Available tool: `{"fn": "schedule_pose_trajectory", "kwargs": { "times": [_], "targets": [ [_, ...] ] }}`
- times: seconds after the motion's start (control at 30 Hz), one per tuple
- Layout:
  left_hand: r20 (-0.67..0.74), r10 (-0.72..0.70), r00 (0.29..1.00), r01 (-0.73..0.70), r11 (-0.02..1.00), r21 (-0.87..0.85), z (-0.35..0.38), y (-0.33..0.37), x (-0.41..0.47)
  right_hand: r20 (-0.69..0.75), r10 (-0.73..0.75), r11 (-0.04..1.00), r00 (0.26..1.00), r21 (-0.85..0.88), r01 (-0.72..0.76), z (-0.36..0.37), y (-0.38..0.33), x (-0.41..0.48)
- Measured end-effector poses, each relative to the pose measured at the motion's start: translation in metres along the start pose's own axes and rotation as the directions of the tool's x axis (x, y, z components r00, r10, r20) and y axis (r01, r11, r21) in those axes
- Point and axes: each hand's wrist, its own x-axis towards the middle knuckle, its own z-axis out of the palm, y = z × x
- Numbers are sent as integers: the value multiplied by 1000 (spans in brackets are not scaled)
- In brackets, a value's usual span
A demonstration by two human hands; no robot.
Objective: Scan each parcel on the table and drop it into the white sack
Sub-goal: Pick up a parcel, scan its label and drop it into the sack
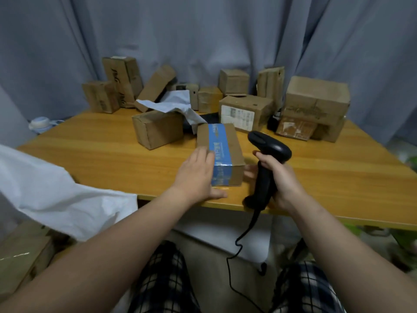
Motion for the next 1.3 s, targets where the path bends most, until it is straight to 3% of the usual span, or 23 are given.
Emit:
{"fn": "schedule_pose_trajectory", "kwargs": {
  "times": [0.17, 0.27, 0.37, 0.43, 0.47, 0.5, 0.57, 0.6, 0.7, 0.8, 0.87, 0.93, 1.0, 1.07, 1.13, 1.2, 1.23, 1.3],
  "targets": [
    [12, 132, 991, -132, 983, 126, 8, -26, -35, 94, 35, 999, 995, -41, -31, 15, 18, -15],
    [-108, 204, 973, -182, 966, 186, 12, -30, -50, 104, 4, 996, 995, -84, 5, 23, 29, -28],
    [-241, 270, 932, -235, 958, 165, 9, -33, -56, -18, -86, 996, 996, -8, 86, 27, 34, -30],
    [-336, 235, 912, -234, 971, 46, 4, -37, -59, -141, -106, 988, 984, 98, 120, 24, 35, -27],
    [-384, 141, 913, -201, 972, -121, -2, -38, -59, -180, -100, 979, 978, 158, 130, 21, 35, -26],
    [-378, -9, 926, -140, 920, -365, -9, -39, -60, -199, -94, 971, 975, 200, 134, 17, 36, -25],
    [-238, -298, 925, -18, 590, -807, -19, -43, -59, -193, -96, 972, 976, 195, 134, 12, 39, -22],
    [-137, -388, 911, 44, 422, -906, -20, -47, -58, -187, -106, 979, 977, 154, 136, 11, 40, -21],
    [28, -489, 872, 128, 171, -977, -8, -63, -54, -163, -144, 989, 976, -7, 145, 15, 43, -20],
    [132, -511, 849, 166, 21, -986, -1, -69, -54, -140, -185, 976, 973, -139, 166, 18, 44, -20],
    [165, -506, 847, 177, -24, -984, 2, -73, -55, -123, -214, 964, 969, -189, 188, 18, 45, -21],
    [197, -449, 872, 234, 28, -972, 4, -74, -58, -105, -222, 964, 969, -171, 202, 17, 45, -21],
    [167, -377, 911, 253, 191, -948, 3, -68, -62, -92, -190, 978, 977, -105, 180, 17, 45, -21],
    [61, -347, 936, 180, 322, -930, -7, -61, -62, -104, -156, 988, 982, -37, 153, 18, 45, -21],
    [-100, -306, 947, 87, 543, -835, -24, -55, -54, -120, -149, 989, 982, -27, 146, 20, 44, -22],
    [-163, -191, 968, 78, 847, -526, -45, -45, -36, -128, -143, 989, 981, -40, 139, 22, 44, -22],
    [-148, -111, 983, 59, 948, -312, -54, -38, -25, -126, -144, 989, 981, -53, 139, 23, 44, -22],
    [-54, -12, 998, 11, 1000, -15, -65, -21, -2, -138, -151, 987, 979, -82, 141, 25, 42, -21]
  ]
}}
